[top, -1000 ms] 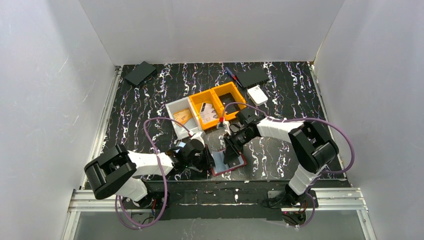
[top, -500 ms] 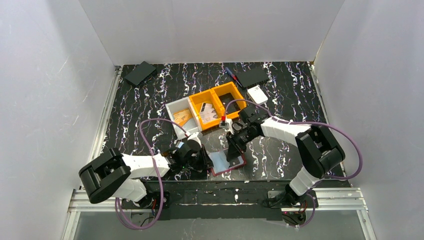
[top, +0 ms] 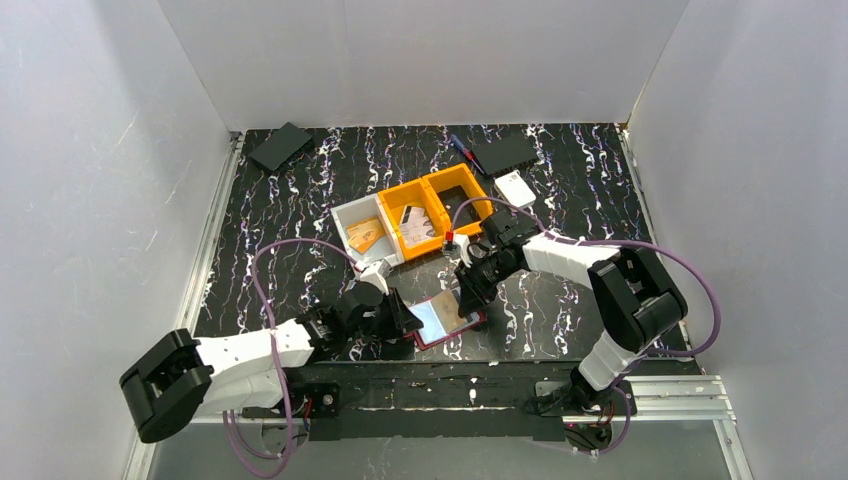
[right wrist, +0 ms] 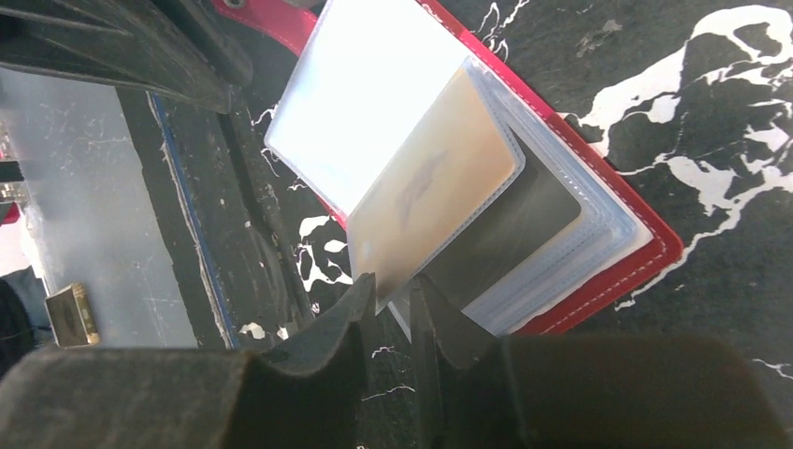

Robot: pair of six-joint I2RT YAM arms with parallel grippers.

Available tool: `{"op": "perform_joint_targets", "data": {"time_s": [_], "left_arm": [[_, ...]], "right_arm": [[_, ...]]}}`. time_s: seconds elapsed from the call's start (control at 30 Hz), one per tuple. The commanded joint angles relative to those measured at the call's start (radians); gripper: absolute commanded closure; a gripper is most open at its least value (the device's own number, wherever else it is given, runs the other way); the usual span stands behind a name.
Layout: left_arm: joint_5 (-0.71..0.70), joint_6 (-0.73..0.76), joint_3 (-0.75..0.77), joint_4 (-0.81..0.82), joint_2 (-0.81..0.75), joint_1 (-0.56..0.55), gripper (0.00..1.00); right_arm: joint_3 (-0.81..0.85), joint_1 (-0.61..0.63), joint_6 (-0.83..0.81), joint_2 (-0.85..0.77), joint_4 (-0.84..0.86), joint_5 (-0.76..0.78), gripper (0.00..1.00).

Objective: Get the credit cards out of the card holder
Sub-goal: Remove the credit card from the card holder.

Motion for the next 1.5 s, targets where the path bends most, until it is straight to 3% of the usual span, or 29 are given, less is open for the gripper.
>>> {"op": "perform_joint_targets", "data": {"time_s": [0.0,0.1,0.23,0.43,0.53,0.67,1.0,1.17,1.47], "left_arm": [[-0.023,0.02,-0.001,-0.056,-0.059,0.007,0.84],[-0.023,0.026,0.005,-0.056,-0.1,0.008,0.83],[-0.021,0.032,0.028,-0.054,-0.117,0.008,0.72],[0.061,0.042,0.094,0.035,0.038,0.01,0.71],[0.075,0.036,0.111,0.091,0.102,0.011,0.71],[0.095,0.031,0.134,0.137,0.183,0.015,0.71],[0.134,0.002,0.123,0.267,0.273,0.048,0.7],[0.136,0.0,0.082,0.313,0.233,0.085,0.66],[0.111,0.005,0.039,0.334,0.133,0.11,0.63]], "right_arm": [[0.02,0.001,-0.01,0.024,0.011,-0.08,0.71],[0.022,0.001,-0.002,0.033,0.014,-0.106,0.71],[0.023,-0.001,0.027,0.046,0.037,-0.102,0.7],[0.016,-0.026,0.104,0.072,0.09,0.069,0.72],[0.008,-0.045,0.126,0.074,0.105,0.088,0.81],[0.007,-0.056,0.138,0.085,0.106,0.028,0.99],[-0.022,-0.128,0.21,0.088,0.156,-0.177,0.99],[-0.038,-0.155,0.234,0.066,0.19,-0.298,0.99],[-0.052,-0.204,0.149,0.019,0.166,-0.355,0.99]]}}
